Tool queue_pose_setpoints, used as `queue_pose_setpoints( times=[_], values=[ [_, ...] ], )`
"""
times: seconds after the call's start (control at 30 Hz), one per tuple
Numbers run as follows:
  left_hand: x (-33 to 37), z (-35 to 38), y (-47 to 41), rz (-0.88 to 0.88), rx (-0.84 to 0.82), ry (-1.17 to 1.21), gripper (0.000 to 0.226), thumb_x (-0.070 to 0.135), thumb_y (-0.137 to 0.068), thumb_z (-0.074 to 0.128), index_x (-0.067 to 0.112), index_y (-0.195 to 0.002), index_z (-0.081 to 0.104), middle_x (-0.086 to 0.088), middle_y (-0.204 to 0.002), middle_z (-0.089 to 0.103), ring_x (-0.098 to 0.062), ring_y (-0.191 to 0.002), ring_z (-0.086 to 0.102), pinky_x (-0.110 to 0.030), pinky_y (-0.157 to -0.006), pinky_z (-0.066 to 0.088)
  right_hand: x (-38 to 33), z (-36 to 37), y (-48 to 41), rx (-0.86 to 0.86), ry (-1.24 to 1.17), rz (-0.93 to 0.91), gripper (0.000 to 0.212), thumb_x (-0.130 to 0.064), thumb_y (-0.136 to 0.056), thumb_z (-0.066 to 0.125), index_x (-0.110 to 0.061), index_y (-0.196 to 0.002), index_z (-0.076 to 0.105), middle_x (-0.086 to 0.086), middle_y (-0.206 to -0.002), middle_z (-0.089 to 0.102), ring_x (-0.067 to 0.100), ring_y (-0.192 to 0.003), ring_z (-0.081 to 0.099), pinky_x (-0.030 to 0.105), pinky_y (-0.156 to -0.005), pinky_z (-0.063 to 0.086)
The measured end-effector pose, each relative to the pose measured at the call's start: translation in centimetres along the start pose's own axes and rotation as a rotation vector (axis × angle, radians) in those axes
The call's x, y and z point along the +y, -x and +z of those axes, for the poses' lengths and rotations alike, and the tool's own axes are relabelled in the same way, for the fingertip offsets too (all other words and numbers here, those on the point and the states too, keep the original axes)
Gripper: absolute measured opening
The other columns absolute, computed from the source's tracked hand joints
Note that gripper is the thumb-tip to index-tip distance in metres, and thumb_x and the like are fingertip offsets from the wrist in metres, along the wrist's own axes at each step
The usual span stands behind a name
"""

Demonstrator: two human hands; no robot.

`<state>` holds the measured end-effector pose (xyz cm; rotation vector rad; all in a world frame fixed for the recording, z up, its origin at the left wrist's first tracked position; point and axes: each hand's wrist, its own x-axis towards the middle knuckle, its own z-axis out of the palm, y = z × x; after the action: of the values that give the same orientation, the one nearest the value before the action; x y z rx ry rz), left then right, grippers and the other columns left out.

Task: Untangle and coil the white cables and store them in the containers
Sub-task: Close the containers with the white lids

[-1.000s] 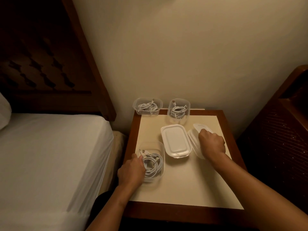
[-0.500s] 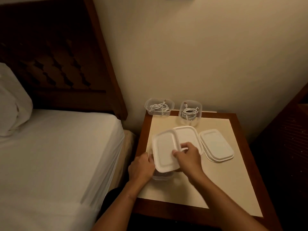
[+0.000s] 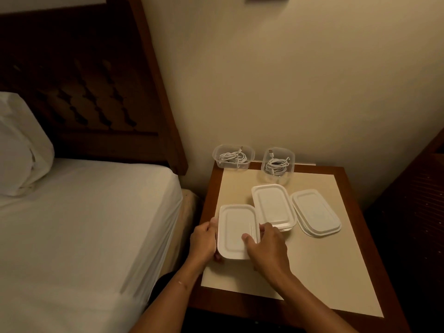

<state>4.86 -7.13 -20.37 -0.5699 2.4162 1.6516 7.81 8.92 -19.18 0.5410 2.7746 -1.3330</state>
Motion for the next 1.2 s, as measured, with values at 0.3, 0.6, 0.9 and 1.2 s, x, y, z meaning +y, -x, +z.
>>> queue_pose_setpoints(
  times=[0.3,0.6,0.9,1.2],
  values=[
    [0.2,0.1,0.2,0.135,0.016,-0.319,0.029,0.049,-0.108,0.037,0.029,-0.113,0.056,0.009,-0.095,0.064,-0.01,-0.082,0.067,-0.015,-0.052,0.052,-1.0,-0.6,-0.5,-0.038,0.342,-0.167,0.049,-0.056,-0.094,0.056,-0.017,-0.124,0.055,0.001,-0.12,0.059,0.019,-0.102,0.063,0.024,-0.077,0.051],
    [-0.4,0.7,-0.9,0.163,0.045,-0.328,0.03,0.047,-0.108,0.037,0.028,-0.106,0.06,0.009,-0.094,0.066,-0.008,-0.081,0.067,-0.016,-0.058,0.056,-0.4,-0.2,-1.1,-0.059,0.474,-0.268,0.052,-0.058,-0.098,0.046,-0.015,-0.127,0.05,0.003,-0.121,0.06,0.02,-0.102,0.065,0.024,-0.076,0.051],
    [0.5,1.2,-0.3,0.392,0.258,-1.036,0.052,0.045,-0.104,0.046,0.018,-0.148,0.036,-0.012,-0.141,0.049,-0.026,-0.119,0.056,-0.037,-0.093,0.054,0.8,-0.1,-1.1,0.064,0.725,-0.493,0.07,-0.06,-0.093,0.048,-0.01,-0.142,0.047,0.012,-0.135,0.054,0.031,-0.118,0.053,0.04,-0.091,0.049],
    [-0.7,2.0,0.5,0.519,-0.089,-0.962,0.078,0.055,-0.086,-0.014,0.014,-0.148,-0.036,-0.006,-0.161,-0.04,-0.022,-0.15,-0.033,-0.037,-0.126,-0.01,2.3,-0.1,-3.7,-0.169,0.813,-0.744,0.076,-0.052,-0.1,0.017,-0.005,-0.159,0.009,0.014,-0.167,0.0,0.024,-0.155,-0.011,0.053,-0.123,-0.009]
  ],
)
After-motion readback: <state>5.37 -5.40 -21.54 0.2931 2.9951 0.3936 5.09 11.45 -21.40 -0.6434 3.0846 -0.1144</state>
